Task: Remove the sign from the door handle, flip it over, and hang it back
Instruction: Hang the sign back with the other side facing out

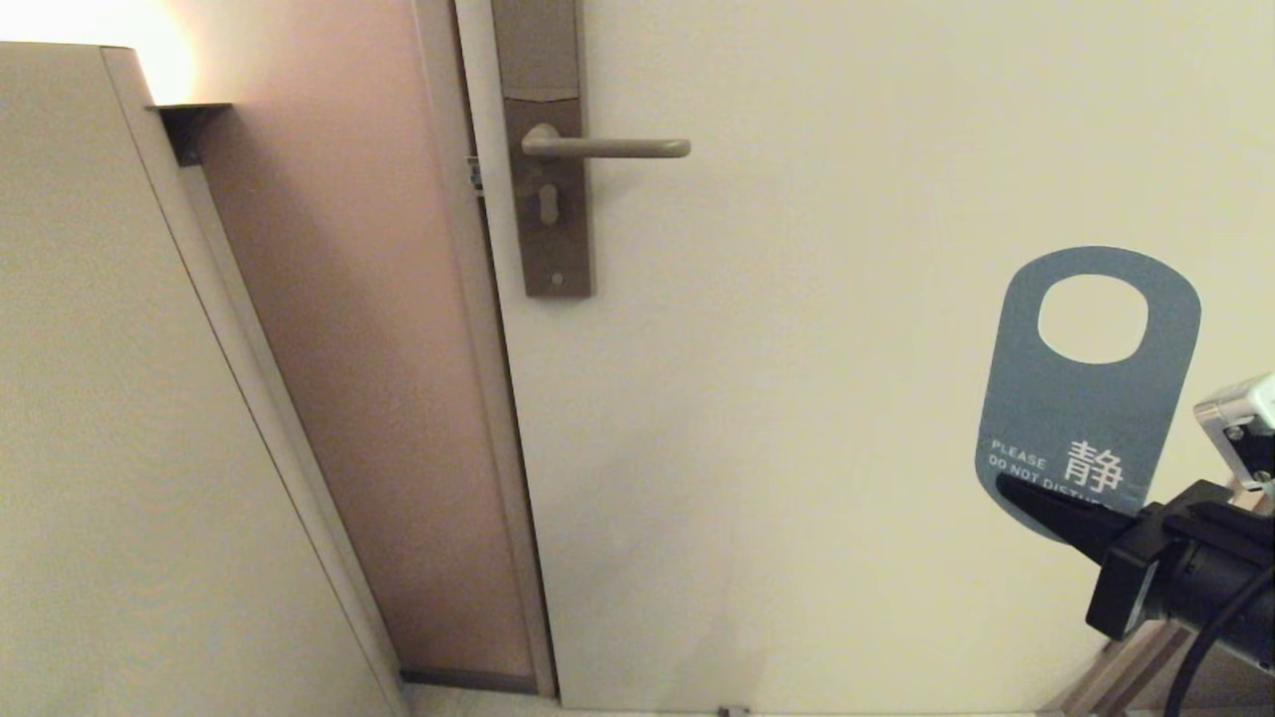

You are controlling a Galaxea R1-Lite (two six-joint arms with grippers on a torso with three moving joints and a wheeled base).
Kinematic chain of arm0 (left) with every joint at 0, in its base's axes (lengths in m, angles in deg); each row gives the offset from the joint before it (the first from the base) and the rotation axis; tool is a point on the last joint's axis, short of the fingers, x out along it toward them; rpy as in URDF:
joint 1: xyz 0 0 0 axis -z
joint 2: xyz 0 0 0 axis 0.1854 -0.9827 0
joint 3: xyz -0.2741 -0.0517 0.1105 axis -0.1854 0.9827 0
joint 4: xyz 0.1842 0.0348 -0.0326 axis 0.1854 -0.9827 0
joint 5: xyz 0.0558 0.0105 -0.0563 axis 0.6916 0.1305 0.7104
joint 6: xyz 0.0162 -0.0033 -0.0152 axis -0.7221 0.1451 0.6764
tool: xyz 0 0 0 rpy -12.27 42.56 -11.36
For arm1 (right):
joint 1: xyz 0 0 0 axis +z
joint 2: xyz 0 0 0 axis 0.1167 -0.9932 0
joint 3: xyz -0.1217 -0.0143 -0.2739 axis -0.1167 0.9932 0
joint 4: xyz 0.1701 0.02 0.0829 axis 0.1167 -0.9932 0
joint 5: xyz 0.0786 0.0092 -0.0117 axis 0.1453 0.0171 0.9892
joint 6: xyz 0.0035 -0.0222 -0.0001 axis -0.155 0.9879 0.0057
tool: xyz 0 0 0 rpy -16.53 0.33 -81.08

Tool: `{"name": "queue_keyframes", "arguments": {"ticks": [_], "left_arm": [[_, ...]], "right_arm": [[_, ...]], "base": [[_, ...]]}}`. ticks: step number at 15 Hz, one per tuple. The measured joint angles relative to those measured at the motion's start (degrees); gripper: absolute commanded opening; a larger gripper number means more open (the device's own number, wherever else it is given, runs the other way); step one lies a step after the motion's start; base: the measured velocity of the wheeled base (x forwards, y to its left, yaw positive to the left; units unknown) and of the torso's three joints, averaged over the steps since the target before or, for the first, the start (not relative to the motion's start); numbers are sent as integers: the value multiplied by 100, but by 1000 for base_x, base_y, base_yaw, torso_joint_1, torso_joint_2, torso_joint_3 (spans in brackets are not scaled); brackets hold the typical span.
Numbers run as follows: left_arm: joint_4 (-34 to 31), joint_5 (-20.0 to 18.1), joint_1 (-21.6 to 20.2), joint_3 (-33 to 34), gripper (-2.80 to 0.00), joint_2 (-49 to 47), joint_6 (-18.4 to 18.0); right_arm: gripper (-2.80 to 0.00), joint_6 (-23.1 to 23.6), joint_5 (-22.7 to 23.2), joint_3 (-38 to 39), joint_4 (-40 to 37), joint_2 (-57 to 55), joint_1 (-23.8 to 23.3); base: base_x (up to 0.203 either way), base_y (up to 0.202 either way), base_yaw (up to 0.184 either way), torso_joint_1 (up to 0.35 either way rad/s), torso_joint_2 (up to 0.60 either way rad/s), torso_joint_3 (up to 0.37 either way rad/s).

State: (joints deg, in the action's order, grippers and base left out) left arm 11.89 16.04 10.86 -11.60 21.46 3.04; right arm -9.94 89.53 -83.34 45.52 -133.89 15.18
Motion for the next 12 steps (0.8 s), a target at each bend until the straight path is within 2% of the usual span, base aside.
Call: {"name": "queue_keyframes", "arguments": {"ticks": [12], "left_arm": [[2, 0, 0, 0, -280, 5, 0]], "right_arm": [[-280, 4, -109, -1944, -4, -1281, 0]], "base": [[0, 0, 0, 0, 0, 0]]}}
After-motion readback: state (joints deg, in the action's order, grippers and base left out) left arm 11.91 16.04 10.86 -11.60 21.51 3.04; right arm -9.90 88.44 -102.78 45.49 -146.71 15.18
